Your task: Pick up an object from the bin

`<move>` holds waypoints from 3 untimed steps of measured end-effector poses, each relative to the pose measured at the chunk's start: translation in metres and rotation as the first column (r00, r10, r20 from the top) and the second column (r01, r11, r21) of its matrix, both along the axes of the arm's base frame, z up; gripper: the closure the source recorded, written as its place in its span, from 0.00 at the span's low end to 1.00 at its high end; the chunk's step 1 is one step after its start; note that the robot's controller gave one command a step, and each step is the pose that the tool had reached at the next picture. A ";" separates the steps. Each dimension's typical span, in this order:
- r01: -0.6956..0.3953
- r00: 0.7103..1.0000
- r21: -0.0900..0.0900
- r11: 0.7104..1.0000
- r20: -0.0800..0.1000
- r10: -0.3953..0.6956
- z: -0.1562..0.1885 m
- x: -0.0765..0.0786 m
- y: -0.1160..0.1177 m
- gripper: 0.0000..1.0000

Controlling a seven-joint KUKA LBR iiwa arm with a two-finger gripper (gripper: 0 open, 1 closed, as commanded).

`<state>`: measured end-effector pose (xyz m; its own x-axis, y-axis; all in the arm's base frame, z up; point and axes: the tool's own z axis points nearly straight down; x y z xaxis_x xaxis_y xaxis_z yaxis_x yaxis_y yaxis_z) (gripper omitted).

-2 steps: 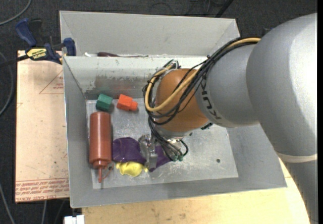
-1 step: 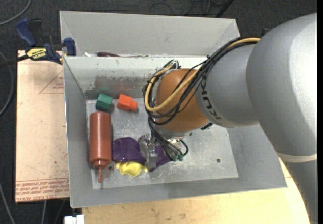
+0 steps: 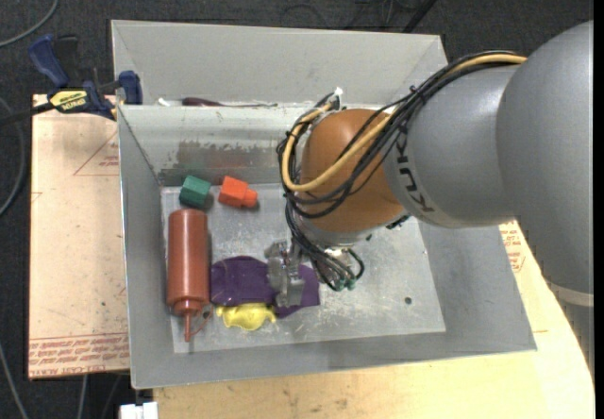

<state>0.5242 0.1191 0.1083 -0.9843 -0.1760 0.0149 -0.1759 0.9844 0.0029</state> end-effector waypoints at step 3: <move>-0.029 0.999 0.004 1.000 0.015 0.029 0.095 0.005 -0.004 1.00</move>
Offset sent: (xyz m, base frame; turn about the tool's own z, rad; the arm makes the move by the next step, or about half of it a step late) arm 0.0017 -0.0002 0.2814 -0.1033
